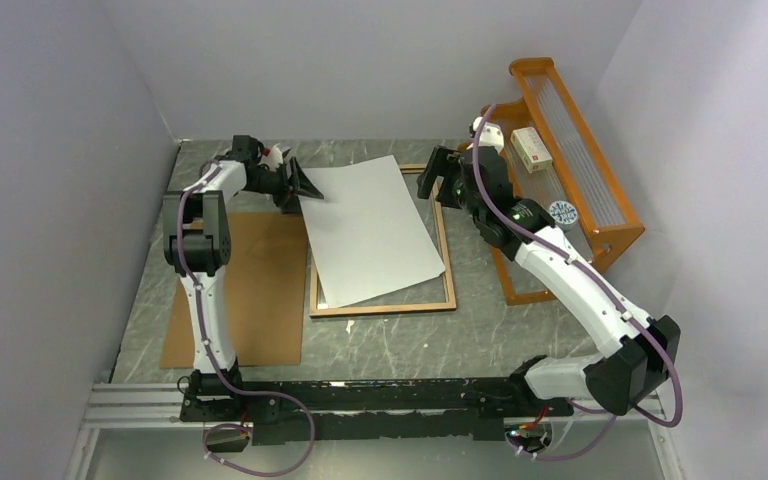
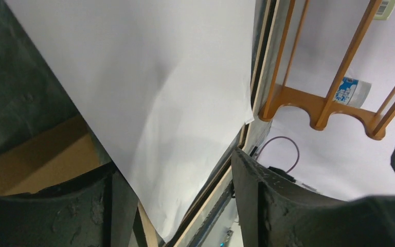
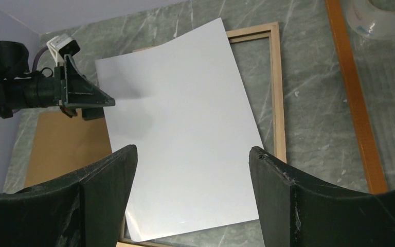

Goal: Put the photo into the frame
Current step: Turn over the photo from the photo frame.

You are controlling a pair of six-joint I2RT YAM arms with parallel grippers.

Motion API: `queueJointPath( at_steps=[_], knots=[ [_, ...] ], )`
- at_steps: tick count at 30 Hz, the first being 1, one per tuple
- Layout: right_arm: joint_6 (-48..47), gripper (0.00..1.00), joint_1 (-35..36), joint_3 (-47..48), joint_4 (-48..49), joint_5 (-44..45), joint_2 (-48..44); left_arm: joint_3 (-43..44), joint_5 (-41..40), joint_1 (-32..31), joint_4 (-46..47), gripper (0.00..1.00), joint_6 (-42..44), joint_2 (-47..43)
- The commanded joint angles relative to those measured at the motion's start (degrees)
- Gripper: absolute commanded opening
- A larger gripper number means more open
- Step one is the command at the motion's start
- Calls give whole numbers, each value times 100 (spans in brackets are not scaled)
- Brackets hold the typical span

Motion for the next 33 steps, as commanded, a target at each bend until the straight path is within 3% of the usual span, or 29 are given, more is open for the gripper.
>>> queueJointPath(
  at_steps=[1, 6, 11, 23, 25, 31, 33],
  knots=[
    [65, 83, -25, -35, 205, 54, -3, -736, 140, -3, 1362, 67, -976, -845],
    [117, 83, -29, -100, 244, 16, 28, -1447, -255, -3, 1528, 67, -1280, -1348],
    [210, 82, -35, -205, 299, -15, 41, -2243, -183, -25, 2330, 57, -1958, -1752],
    [190, 81, -29, -372, 392, -337, -21, -2889, -908, -543, 1563, 51, -1331, -2156],
    [203, 81, -34, -394, 382, -321, -51, -2880, -952, -574, 1380, 44, -1164, -2151],
    [216, 80, -34, -422, 292, -214, -104, -2224, -1049, -575, 571, 6, -395, -2013],
    [217, 80, -35, -428, 242, -170, -138, -1879, -969, -570, 183, 3, -31, -1917]
  ],
)
